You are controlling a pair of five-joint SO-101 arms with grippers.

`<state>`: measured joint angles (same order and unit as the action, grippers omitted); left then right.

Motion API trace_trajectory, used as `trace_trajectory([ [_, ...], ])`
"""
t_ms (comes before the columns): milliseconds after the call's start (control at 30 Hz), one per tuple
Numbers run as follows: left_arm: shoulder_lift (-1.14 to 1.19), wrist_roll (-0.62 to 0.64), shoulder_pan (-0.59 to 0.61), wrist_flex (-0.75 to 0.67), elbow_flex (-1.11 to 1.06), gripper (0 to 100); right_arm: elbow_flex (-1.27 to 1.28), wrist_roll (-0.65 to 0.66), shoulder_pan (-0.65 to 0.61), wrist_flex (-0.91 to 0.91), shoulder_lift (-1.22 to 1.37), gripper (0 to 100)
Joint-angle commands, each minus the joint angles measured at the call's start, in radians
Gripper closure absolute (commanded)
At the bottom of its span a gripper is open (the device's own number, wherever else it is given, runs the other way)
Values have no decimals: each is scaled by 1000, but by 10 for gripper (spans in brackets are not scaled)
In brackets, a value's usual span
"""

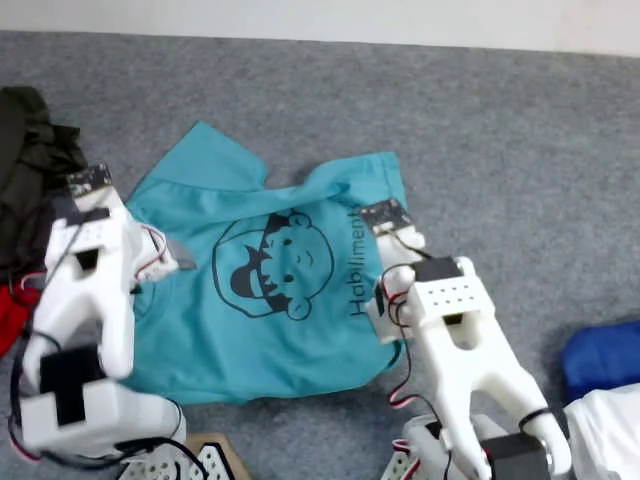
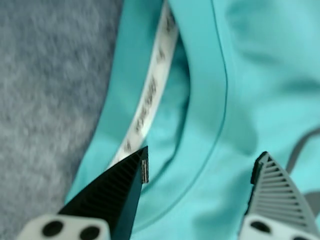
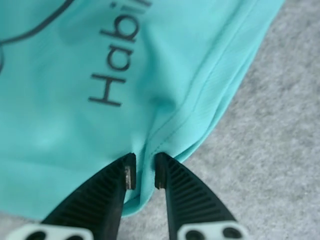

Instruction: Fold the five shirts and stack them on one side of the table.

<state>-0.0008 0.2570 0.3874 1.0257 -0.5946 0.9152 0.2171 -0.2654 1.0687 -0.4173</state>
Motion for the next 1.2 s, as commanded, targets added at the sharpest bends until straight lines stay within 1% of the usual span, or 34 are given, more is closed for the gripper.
trace_trajectory([
  [0,113,-11,13,-12,148,671,-39,9,39,-56,25,919],
  [100,216,-11,10,-12,255,681,-90,9,61,-61,73,919],
  [167,280,-11,15,-12,332,718,-131,11,76,-61,117,924],
  [267,366,-11,27,-8,435,785,-200,11,94,-61,203,957],
  [333,414,-11,35,-8,490,810,-254,11,108,-62,268,958],
  [567,495,-11,50,-6,644,811,-397,8,160,-179,412,961],
  [800,492,-11,51,3,705,811,-518,3,168,-176,453,961],
  [833,490,-11,48,28,707,810,-519,3,166,-173,450,958],
  [900,489,-55,30,106,720,794,-519,9,162,-134,449,955],
  [967,489,-97,4,206,740,756,-524,8,148,-94,449,933],
  [1033,489,-95,-8,270,750,718,-524,3,140,-68,432,924],
  [1167,438,-95,-4,302,751,697,-493,3,117,-47,308,924],
])
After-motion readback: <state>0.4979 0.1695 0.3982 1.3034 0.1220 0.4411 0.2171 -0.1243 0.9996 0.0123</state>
